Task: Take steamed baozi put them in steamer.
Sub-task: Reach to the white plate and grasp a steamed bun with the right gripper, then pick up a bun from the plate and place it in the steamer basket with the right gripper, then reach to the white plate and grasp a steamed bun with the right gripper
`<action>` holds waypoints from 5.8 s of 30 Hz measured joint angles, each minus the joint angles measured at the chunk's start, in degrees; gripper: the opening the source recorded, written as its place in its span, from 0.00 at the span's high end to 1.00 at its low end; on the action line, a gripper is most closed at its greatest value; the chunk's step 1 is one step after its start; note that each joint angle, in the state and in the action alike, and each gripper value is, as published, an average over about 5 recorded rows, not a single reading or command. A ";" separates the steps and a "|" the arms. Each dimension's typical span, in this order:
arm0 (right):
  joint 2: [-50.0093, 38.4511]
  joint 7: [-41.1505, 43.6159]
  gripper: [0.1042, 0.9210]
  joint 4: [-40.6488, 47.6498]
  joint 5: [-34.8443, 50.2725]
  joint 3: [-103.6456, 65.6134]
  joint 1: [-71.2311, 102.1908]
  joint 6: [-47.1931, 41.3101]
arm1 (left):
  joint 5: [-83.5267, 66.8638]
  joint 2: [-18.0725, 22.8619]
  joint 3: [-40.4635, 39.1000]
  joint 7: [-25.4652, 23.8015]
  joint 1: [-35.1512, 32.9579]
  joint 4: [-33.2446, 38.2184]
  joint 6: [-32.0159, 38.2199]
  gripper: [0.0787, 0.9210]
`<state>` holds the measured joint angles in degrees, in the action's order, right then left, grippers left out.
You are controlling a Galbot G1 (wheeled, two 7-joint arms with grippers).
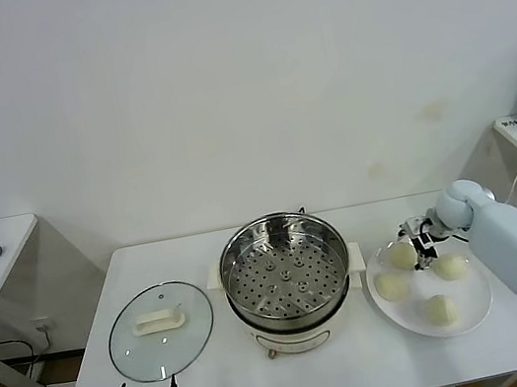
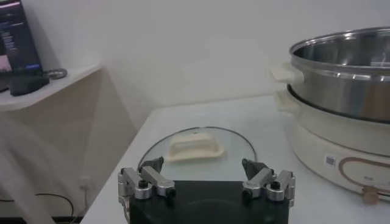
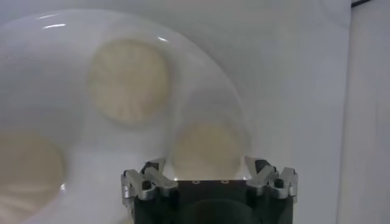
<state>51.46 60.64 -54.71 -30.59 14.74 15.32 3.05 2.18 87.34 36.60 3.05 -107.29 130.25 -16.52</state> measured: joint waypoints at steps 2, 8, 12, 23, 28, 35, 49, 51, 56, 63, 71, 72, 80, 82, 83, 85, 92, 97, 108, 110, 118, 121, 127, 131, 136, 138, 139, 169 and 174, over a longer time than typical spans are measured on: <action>-0.24 0.03 0.17 -0.39 0.10 -0.04 0.23 -0.21 | 0.05 0.12 -0.22 0.02 -0.16 0.14 0.02 0.12; -0.84 -0.09 0.30 -1.23 0.34 -0.52 0.93 -0.74 | 0.08 0.21 -0.61 0.12 -0.29 0.25 0.06 0.12; -1.26 -0.18 0.34 -1.56 0.41 -0.93 1.31 -0.93 | 0.08 0.15 -0.65 0.14 -0.27 0.20 0.06 0.12; -2.91 0.61 0.43 -3.21 2.84 -1.88 -0.31 -1.61 | 0.13 0.02 -1.09 0.16 -0.18 0.05 0.11 0.12; -3.17 2.09 0.44 -3.79 6.96 0.28 -4.90 -2.47 | 0.14 -0.02 -1.37 0.15 0.37 -0.06 0.16 0.12; -0.75 5.67 0.43 -3.31 14.91 6.95 -16.89 -3.09 | 0.01 -0.07 -1.03 0.83 1.26 -0.38 0.72 0.12; 11.79 13.96 0.43 -2.19 24.52 21.97 -35.41 11.41 | -0.45 1.11 -1.15 2.09 2.45 0.07 1.31 0.12; 13.31 14.44 0.43 -2.04 24.49 23.42 -36.33 14.95 | -0.71 1.30 -0.97 2.34 2.44 0.09 1.35 0.12; 16.83 15.17 0.43 -1.84 23.34 26.91 -37.36 24.27 | -1.30 1.62 -0.60 2.85 2.54 -0.17 1.43 0.12; 20.55 15.15 0.43 -1.51 18.37 30.35 -37.13 33.62 | -1.50 2.43 -0.41 2.91 2.94 -0.17 1.43 0.12; 23.14 13.67 0.43 -0.83 9.32 29.81 -33.89 39.06 | -1.54 3.22 -0.54 2.50 3.06 0.44 1.26 0.12; 23.49 13.42 0.43 -0.57 8.32 29.51 -33.39 39.50 | -1.56 3.23 -0.58 2.49 3.10 0.42 1.26 0.12; 25.99 11.87 0.44 0.82 3.22 27.96 -29.98 41.89 | -1.74 3.40 -0.73 2.53 3.77 0.00 1.24 0.12; 26.42 11.59 0.44 1.17 2.48 27.81 -29.38 42.28 | -1.74 3.46 -0.84 2.52 3.82 -0.07 1.23 0.12; 26.61 11.44 0.44 1.32 2.20 27.77 -29.14 42.44 | -1.74 3.47 -0.88 2.52 3.82 -0.12 1.22 0.12; 26.93 11.12 0.44 1.57 1.76 27.69 -28.78 42.67 | -1.75 3.49 -0.88 2.52 3.84 -0.26 1.22 0.12; 27.44 10.47 0.42 1.80 0.85 27.48 -28.28 42.68 | -1.80 3.52 -0.69 2.59 4.12 -0.63 1.23 0.12; 27.03 10.54 0.29 1.58 1.09 27.99 -28.31 41.66 | -1.79 3.69 -0.86 2.58 4.25 -0.80 1.23 0.12; 24.67 11.89 0.12 0.17 7.47 29.25 -29.48 37.06 | -1.77 3.40 -0.88 2.57 4.14 -1.05 1.24 0.12; 23.71 12.45 0.12 -0.58 10.16 29.27 -30.26 35.37 | -1.76 3.38 -0.91 2.55 4.06 -0.97 1.24 0.12; 17.36 13.54 0.12 -4.99 22.20 29.19 -35.26 22.05 | -2.16 3.22 -0.97 2.34 4.07 -0.33 1.02 0.12; 14.32 13.59 0.12 -6.27 26.30 28.93 -37.24 14.75 | -2.49 2.99 -1.07 2.11 4.20 -0.07 0.74 0.12; 8.00 13.56 0.12 -7.94 31.17 29.14 -39.49 -0.67 | -3.09 2.21 -0.77 1.78 4.54 0.24 0.24 0.12; 3.72 14.43 0.12 -9.88 31.92 29.76 -39.76 -9.85 | -3.43 1.72 -0.71 1.69 4.78 0.29 -0.01 0.12; -1.49 15.42 0.12 -13.10 31.76 30.62 -38.88 -18.36 | -3.71 1.66 -0.86 1.59 5.20 0.34 -0.36 0.12; -3.32 15.55 0.12 -14.45 31.66 30.74 -38.06 -20.51 | -3.79 1.71 -0.91 1.57 5.31 0.34 -0.49 0.12; -4.17 15.56 0.12 -15.14 31.56 30.71 -37.52 -21.34 | -3.86 1.71 -0.92 1.56 5.31 0.34 -0.54 0.12; -7.51 11.91 0.12 -20.50 17.41 17.48 -8.27 -24.98 | -3.73 1.28 -0.53 1.86 3.08 0.57 -0.51 0.12; -7.00 11.95 0.12 -19.89 16.08 16.57 -6.37 -24.65 | -3.72 1.32 -0.38 1.88 3.03 0.21 -0.48 0.12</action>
<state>44.45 72.60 -74.61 -14.51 31.31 8.95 -21.60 -1.54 88.66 36.22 4.93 -104.26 130.46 -17.00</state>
